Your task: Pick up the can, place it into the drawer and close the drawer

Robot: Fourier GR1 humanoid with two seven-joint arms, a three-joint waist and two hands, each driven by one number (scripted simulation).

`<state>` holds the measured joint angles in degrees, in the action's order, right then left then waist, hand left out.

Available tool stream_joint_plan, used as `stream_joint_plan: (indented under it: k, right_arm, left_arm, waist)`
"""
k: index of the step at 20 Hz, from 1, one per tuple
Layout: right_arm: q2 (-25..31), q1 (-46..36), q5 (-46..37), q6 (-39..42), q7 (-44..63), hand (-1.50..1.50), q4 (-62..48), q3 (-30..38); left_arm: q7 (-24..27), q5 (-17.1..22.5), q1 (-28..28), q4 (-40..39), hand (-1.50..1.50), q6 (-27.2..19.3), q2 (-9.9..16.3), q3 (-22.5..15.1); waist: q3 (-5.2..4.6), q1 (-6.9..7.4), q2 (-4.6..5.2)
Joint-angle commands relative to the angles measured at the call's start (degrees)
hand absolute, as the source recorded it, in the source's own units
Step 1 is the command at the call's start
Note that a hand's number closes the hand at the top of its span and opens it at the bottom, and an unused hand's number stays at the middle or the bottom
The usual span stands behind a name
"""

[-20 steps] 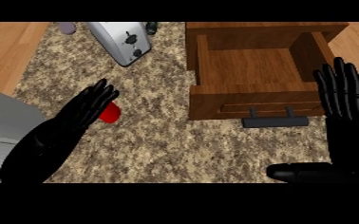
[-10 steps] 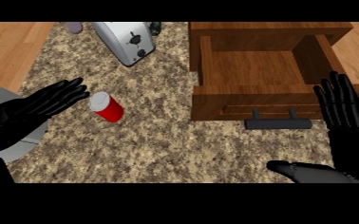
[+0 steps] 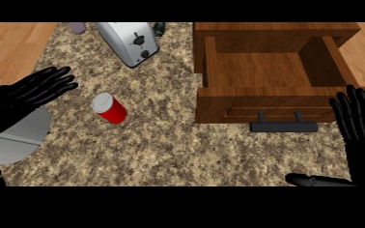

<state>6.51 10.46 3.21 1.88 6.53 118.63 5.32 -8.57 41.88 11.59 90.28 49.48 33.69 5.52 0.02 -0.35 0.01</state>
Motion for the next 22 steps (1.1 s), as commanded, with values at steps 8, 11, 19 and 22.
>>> stream_joint_plan:
  k: [8,11,19,22]
  right_arm:
    - [-2.1,5.9,-1.5,2.5,-2.4,-1.5,2.9,0.0]
    - [-2.8,8.4,-0.8,2.9,-3.8,-1.5,4.3,0.5]
    - [-0.9,3.8,1.9,4.3,0.8,-1.5,4.1,4.3]
    - [-2.2,4.8,0.5,5.6,-3.9,-1.5,0.0,4.0]
  left_arm:
    - [3.3,-11.9,3.7,-8.1,-1.5,4.5,-7.7,1.9]
    - [5.7,-18.4,6.3,-12.4,-1.5,2.9,-11.2,0.8]
    - [16.2,-30.0,7.4,-20.4,-1.5,5.2,-13.6,2.7]
    - [20.8,-33.8,5.0,-21.1,-1.5,5.4,-13.5,3.3]
  waist:
    - [-0.03,-0.02,-0.02]
    - [-0.04,-0.33,0.01]
    - [-0.06,-0.18,0.04]
    - [-0.04,-0.03,0.02]
